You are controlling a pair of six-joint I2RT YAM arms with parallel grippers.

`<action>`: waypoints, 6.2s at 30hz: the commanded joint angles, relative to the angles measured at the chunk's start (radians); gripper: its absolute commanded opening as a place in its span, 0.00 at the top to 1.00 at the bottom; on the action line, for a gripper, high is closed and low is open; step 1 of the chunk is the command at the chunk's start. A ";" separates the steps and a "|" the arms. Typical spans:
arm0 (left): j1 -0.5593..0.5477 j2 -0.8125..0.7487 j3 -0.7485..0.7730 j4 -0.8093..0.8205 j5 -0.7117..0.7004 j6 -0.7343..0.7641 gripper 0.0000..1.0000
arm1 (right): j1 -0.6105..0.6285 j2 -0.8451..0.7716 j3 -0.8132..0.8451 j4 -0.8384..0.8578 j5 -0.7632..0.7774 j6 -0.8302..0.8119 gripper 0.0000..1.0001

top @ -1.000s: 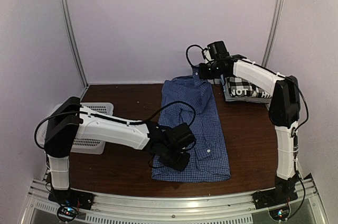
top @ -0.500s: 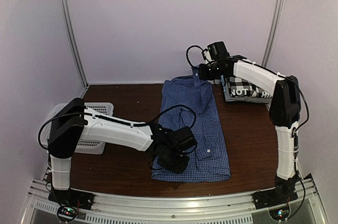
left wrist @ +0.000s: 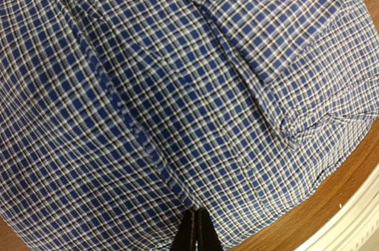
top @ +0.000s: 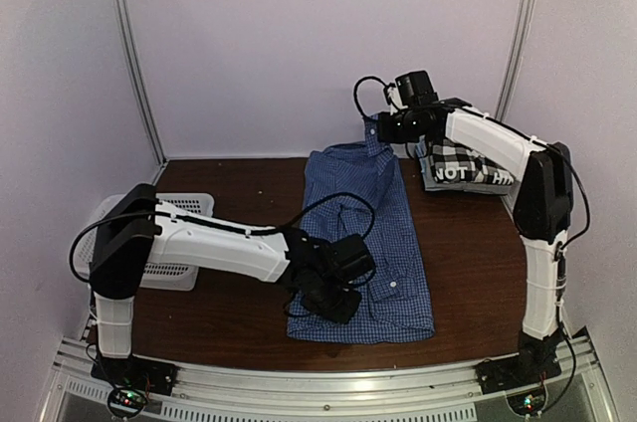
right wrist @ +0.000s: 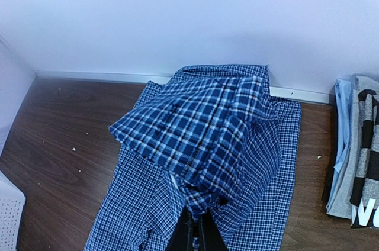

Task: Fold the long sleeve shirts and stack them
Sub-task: Smooth out the rectangle-folded shirt at the center of the board, then pick up the sleeve from the rectangle-folded shirt, then fold the sleeve of the rectangle-folded shirt.

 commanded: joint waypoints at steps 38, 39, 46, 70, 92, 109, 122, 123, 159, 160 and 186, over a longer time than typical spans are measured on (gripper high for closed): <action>0.014 -0.050 0.030 0.082 0.167 0.093 0.63 | -0.005 -0.281 -0.195 0.075 0.195 -0.033 0.93; 0.027 -0.067 0.020 0.098 0.173 0.089 0.62 | -0.004 -0.284 -0.205 0.079 0.193 -0.033 0.93; 0.219 -0.163 -0.043 0.195 0.175 0.064 0.64 | -0.005 -0.333 -0.292 0.103 0.199 -0.027 0.93; 0.573 0.279 0.312 0.195 0.284 0.192 0.77 | 0.004 -0.333 -0.377 0.093 0.112 -0.053 0.83; 0.581 0.135 0.369 0.086 0.263 0.270 0.74 | -0.024 0.107 -0.110 0.000 0.069 -0.123 0.43; 0.580 0.106 0.311 0.117 0.315 0.266 0.74 | -0.023 0.224 -0.110 0.047 0.096 -0.064 0.46; 0.580 0.103 0.309 0.116 0.330 0.274 0.74 | -0.024 0.277 -0.079 0.041 0.123 -0.029 0.52; 0.580 0.103 0.308 0.116 0.331 0.274 0.74 | -0.024 0.283 -0.074 0.040 0.122 -0.026 0.52; 0.581 0.083 0.300 0.116 0.322 0.286 0.75 | -0.040 0.225 -0.009 -0.014 0.102 -0.016 1.00; 0.582 0.080 0.300 0.116 0.320 0.286 0.75 | -0.039 0.203 -0.020 -0.001 0.086 -0.025 1.00; 0.665 -0.079 0.088 0.165 0.312 0.279 0.75 | 0.256 -0.282 -0.671 0.251 -0.528 -0.135 1.00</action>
